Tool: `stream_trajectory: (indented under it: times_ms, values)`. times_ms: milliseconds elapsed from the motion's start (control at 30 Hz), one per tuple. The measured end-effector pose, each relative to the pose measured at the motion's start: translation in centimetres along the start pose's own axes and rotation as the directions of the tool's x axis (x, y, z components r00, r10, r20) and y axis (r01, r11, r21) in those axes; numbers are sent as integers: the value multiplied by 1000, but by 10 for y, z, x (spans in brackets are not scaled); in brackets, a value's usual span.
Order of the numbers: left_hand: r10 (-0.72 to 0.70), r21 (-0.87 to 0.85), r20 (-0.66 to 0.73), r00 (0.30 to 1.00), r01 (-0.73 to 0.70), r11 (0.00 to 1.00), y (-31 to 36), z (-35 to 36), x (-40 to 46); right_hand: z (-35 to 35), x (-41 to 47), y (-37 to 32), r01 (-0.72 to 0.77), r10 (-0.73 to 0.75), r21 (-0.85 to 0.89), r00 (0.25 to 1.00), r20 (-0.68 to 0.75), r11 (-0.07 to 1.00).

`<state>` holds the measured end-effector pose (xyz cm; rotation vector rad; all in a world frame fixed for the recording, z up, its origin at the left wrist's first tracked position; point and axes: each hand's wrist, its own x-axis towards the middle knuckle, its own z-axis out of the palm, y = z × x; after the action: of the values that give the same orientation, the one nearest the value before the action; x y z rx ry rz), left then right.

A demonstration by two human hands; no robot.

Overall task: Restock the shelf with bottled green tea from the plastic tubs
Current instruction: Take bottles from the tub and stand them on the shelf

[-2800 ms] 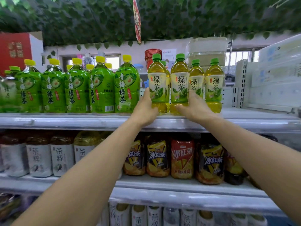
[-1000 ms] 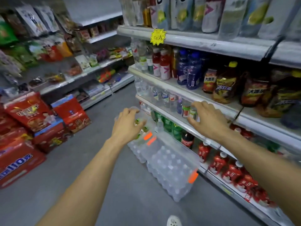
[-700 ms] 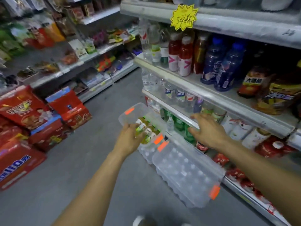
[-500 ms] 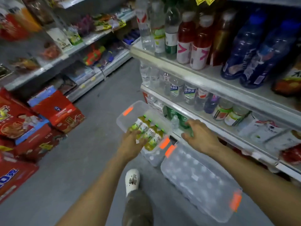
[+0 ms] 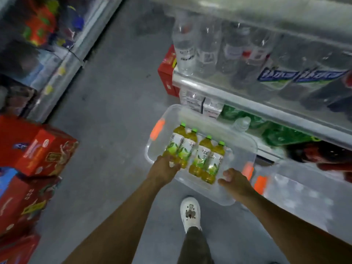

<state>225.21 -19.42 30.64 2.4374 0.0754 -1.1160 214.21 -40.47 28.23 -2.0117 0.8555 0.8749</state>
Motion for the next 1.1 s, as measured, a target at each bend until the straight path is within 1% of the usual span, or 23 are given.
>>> stream_trajectory:
  times_ms: [133,300,367,467,567,700,833,933,1000,1100]
  values:
    - [-29,31,57,998,27,999,-27,18,85,38,57,2,-179,179,95,984,14,979]
    - [-88,9,12,996,88,996,-42,43,171,63,123,12,-314,325,165,945,-40,935]
    - [-110,10,17,994,110,994,-44,52,197,73,146,14,-366,383,205,922,-50,908]
    - [-143,17,28,989,143,990,-47,67,229,86,173,19,-410,439,262,896,-62,874]
    - [-142,66,23,990,140,988,-53,79,252,102,193,24,-420,468,369,882,-47,829]
    - [-135,135,25,990,131,982,-55,89,268,116,207,25,-408,493,469,867,-68,783]
    - [-104,207,16,994,98,973,-51,89,263,114,204,22,-412,505,465,858,-90,783]
    - [-131,204,3,991,127,971,-40,80,249,103,189,14,-425,533,476,838,-114,770]
    - [-162,181,4,987,158,971,-34,72,236,92,174,7,-458,555,457,826,-97,763]
    - [-158,150,-4,988,156,976,-24,57,206,72,144,0,-454,530,418,845,-79,787]
